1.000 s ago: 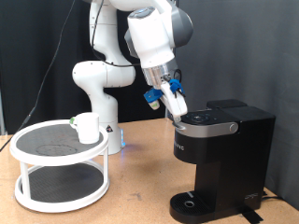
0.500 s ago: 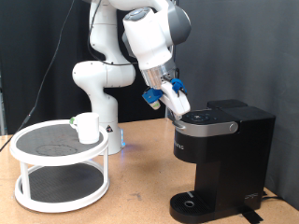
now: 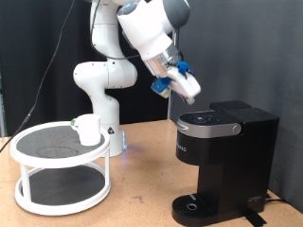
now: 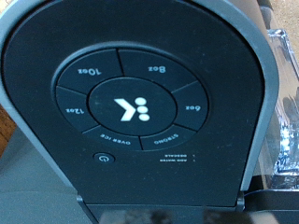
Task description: Make a cup of coffee with the keurig machine
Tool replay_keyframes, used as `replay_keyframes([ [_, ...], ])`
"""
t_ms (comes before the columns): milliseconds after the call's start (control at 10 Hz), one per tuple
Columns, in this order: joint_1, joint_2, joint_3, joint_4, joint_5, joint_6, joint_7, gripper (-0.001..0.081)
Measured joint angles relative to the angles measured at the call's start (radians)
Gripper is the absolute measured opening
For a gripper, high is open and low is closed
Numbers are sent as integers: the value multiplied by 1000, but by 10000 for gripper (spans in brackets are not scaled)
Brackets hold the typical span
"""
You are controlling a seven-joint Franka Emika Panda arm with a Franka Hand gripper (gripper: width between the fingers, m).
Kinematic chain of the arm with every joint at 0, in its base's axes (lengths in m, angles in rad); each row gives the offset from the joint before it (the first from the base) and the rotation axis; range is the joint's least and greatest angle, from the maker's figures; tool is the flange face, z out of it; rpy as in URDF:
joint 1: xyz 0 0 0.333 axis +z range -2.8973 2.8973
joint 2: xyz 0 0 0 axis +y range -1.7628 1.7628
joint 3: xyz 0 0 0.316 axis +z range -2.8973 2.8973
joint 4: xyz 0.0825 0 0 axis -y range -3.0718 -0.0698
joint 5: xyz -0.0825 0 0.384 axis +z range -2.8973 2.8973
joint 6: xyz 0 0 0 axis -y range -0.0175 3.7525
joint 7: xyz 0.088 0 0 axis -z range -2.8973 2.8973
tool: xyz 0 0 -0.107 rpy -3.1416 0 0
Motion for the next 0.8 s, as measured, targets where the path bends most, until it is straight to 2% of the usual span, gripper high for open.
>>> replay_keyframes([
  [200, 0, -2, 2, -14, 12, 15, -18, 0],
  [300, 0, -11, -6, -30, 18, -19, -42, 0],
  [400, -1, -28, -17, -53, 18, -54, -55, 0],
  [500, -2, -56, -25, -91, 50, -40, -56, 0],
  [700, -3, -135, -22, -202, 179, 131, -29, 0],
  [800, -4, -174, -29, -247, 207, 150, -30, 0],
])
